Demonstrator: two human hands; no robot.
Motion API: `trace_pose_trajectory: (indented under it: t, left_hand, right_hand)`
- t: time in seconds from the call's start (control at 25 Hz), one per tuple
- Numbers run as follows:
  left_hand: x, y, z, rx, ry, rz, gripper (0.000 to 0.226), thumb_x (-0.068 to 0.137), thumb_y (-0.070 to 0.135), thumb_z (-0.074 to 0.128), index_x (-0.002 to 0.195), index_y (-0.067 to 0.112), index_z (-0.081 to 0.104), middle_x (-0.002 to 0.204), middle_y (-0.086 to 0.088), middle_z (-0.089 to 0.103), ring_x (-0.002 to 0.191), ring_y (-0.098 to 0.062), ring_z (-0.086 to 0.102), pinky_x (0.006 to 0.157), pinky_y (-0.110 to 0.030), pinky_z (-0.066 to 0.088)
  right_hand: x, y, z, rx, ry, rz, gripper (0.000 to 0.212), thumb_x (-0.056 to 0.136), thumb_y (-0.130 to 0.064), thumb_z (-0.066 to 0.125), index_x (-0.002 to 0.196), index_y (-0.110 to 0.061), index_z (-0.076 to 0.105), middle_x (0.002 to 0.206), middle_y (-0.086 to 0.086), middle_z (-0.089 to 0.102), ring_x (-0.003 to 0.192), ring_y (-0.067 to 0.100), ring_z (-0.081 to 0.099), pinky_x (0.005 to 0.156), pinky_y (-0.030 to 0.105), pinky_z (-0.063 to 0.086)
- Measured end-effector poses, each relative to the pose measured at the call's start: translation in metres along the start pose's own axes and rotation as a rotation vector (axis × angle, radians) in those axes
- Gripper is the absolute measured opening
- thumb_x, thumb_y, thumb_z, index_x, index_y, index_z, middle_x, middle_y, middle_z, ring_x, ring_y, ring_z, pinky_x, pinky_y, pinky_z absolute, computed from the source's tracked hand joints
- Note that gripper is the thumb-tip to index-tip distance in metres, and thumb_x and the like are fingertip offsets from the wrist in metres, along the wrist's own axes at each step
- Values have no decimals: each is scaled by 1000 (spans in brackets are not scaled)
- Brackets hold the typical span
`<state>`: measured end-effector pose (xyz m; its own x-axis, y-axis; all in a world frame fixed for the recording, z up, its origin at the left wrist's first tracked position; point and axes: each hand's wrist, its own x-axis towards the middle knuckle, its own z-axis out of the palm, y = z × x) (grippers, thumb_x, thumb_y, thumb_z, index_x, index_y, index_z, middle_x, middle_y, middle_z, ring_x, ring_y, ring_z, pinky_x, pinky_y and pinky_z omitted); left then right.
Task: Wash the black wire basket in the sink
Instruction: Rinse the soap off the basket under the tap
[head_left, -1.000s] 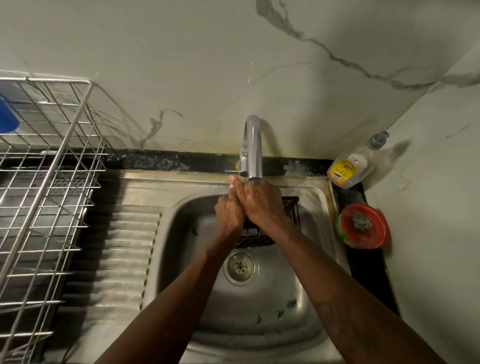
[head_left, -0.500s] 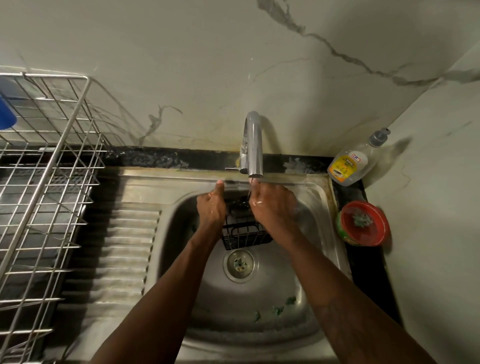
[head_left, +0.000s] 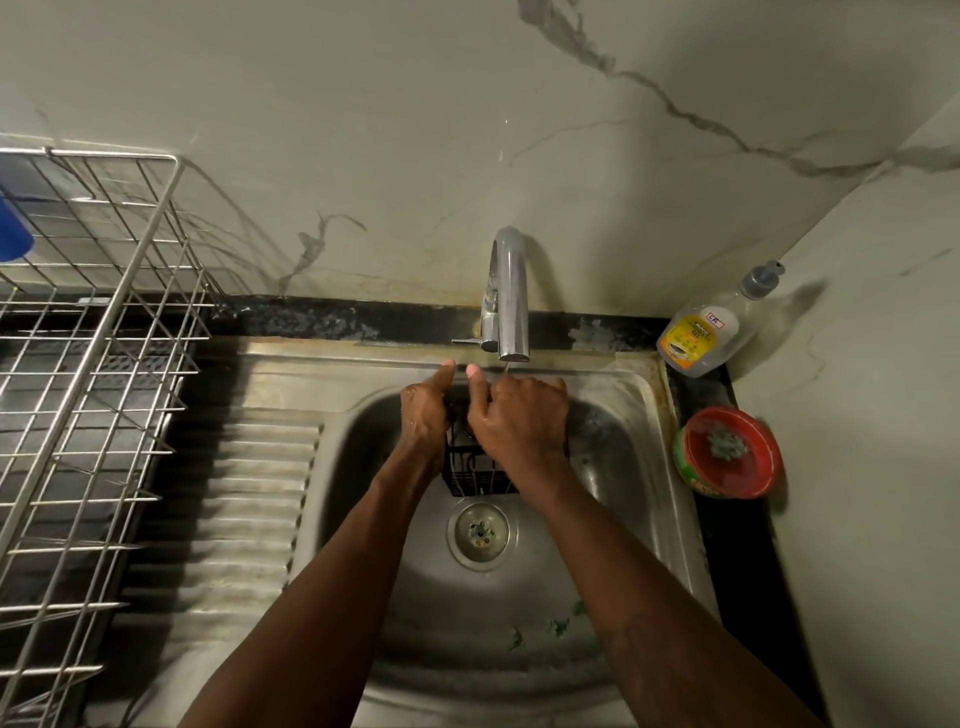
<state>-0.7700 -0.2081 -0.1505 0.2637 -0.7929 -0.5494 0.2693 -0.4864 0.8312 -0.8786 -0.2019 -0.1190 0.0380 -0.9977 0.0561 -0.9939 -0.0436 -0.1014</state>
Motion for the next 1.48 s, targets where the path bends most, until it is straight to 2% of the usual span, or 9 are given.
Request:
trace_pose_trajectory:
  t: [0.24, 0.48, 0.68, 0.76, 0.88, 1.04, 1.16, 1.32, 1.48]
  left_hand:
    - [8, -6, -28, -241, -72, -89, 50, 99, 44, 57, 112, -1, 72, 110, -23, 75, 101, -37, 74, 91, -45, 58]
    - [8, -12, -36, -188, -76, -94, 53, 97, 51, 58, 113, 3, 75, 105, -23, 76, 93, -38, 74, 80, -42, 60]
    - [-5, 1, -15, 461, 95, 604, 52, 109, 39, 45, 70, 17, 71, 57, 6, 65, 48, -5, 62, 47, -19, 49]
    - [-7, 9, -2, 518, 66, 654, 62, 110, 40, 42, 53, 21, 55, 46, 4, 54, 41, -11, 50, 45, -22, 39]
    - [-5, 17, 11, 584, 136, 634, 69, 107, 48, 43, 44, 22, 45, 40, 7, 44, 37, -10, 40, 48, -24, 36]
    - [7, 13, -14, 460, 158, 376, 61, 101, 50, 55, 49, 18, 55, 43, 7, 52, 35, -3, 45, 49, -22, 44]
    - [-4, -3, -30, 383, 73, 356, 43, 102, 41, 57, 66, 18, 62, 49, 11, 59, 43, 3, 56, 48, -14, 45]
    - [-14, 0, -7, 392, -42, 442, 40, 102, 39, 58, 76, 12, 70, 67, 2, 71, 56, -1, 67, 53, -13, 50]
    - [2, 10, -3, 381, 56, 361, 57, 100, 46, 60, 60, 5, 63, 49, -1, 57, 39, -8, 50, 46, -20, 44]
  right_hand:
    - [-5, -17, -5, -35, -58, -492, 43, 106, -46, 31, 121, -20, 62, 119, 5, 67, 111, 26, 59, 102, 48, 39]
    - [13, 5, -28, 148, -10, -196, 53, 108, -48, 37, 64, -21, 52, 60, 1, 54, 62, 19, 59, 74, 37, 57]
    - [29, -6, -2, 147, -181, -112, 52, 103, -56, 27, 109, -20, 63, 102, 6, 66, 97, 25, 65, 82, 30, 50]
    - [37, -12, 11, 396, -216, 60, 77, 91, -72, 15, 126, -20, 59, 123, 6, 64, 114, 26, 61, 89, 32, 45]
    - [36, -18, 0, 979, -120, 371, 54, 98, -63, 48, 113, -14, 64, 109, 7, 66, 99, 24, 66, 79, 34, 54]
    - [15, 4, 5, 765, -234, 1, 61, 102, -67, 30, 89, -21, 69, 78, -2, 67, 73, 11, 64, 68, 29, 54]
    - [-8, 39, 30, 561, -239, 33, 62, 106, -60, 22, 70, -26, 58, 59, -10, 55, 58, 2, 52, 73, 29, 52]
    - [0, 38, 49, 480, -29, 227, 64, 111, -45, 25, 70, -16, 65, 60, -3, 59, 58, 10, 54, 67, 27, 47]
    - [2, -7, 37, 433, -16, -35, 54, 110, -41, 23, 91, -21, 69, 79, -3, 69, 76, 14, 61, 84, 36, 45]
